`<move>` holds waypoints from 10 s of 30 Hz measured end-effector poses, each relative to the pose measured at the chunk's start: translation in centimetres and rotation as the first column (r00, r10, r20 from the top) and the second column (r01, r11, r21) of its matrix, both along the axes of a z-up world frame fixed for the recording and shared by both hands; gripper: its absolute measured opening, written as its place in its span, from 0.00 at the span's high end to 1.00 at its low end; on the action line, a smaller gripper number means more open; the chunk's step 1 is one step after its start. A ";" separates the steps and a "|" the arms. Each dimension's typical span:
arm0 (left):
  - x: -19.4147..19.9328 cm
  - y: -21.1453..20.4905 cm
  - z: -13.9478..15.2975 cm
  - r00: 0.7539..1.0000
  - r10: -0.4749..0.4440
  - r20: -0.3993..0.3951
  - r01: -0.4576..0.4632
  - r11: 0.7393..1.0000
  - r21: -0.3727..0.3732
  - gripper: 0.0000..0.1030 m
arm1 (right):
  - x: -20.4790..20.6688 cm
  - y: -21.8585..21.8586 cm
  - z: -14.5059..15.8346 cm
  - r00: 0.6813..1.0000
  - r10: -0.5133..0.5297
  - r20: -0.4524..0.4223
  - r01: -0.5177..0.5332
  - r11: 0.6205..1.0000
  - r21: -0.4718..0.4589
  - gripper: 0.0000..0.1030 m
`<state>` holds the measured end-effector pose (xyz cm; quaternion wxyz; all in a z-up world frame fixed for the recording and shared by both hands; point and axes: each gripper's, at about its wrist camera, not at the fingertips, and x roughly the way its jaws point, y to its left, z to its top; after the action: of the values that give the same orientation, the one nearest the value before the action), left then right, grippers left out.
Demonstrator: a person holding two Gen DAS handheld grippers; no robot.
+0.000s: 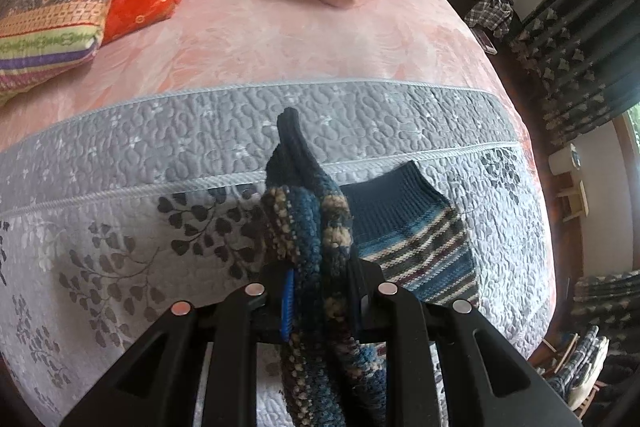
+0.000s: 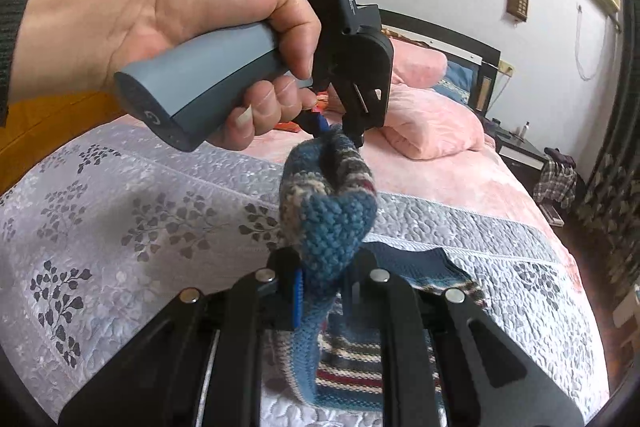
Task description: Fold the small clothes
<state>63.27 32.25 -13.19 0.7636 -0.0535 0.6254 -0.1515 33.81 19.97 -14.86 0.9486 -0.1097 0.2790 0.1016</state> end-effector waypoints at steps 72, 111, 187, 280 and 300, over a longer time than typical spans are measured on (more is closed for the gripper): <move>-0.4 -25.9 -13.3 0.986 -0.168 -0.003 0.166 0.971 0.172 0.80 | 1.7 -22.9 -12.0 0.909 -0.300 -0.289 0.368 0.903 0.222 0.88; -9.2 -7.7 -11.1 0.999 -0.017 0.039 0.034 0.876 -0.481 0.33 | 21.7 -30.9 -18.7 0.649 0.362 -0.669 0.300 0.686 0.662 0.80; -9.4 -8.9 -13.8 0.999 -0.010 -0.043 -0.020 0.781 -0.624 0.50 | 24.4 -32.1 -17.5 0.721 0.305 -0.622 0.292 0.681 0.672 0.91; -13.3 -4.2 -19.7 0.993 0.012 -0.120 -0.078 0.824 -0.562 0.47 | 27.8 -24.6 -17.4 0.575 0.527 -0.626 0.231 0.630 0.742 0.58; -20.5 4.3 -18.9 0.985 0.087 -0.149 -0.159 0.798 -0.581 0.46 | 16.3 -7.3 -18.6 0.412 0.647 -0.642 0.243 0.601 0.762 0.59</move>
<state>42.74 36.58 -32.04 0.6799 -0.3373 0.5853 -0.2852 50.10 12.67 -33.43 0.5742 0.3374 0.6409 0.3818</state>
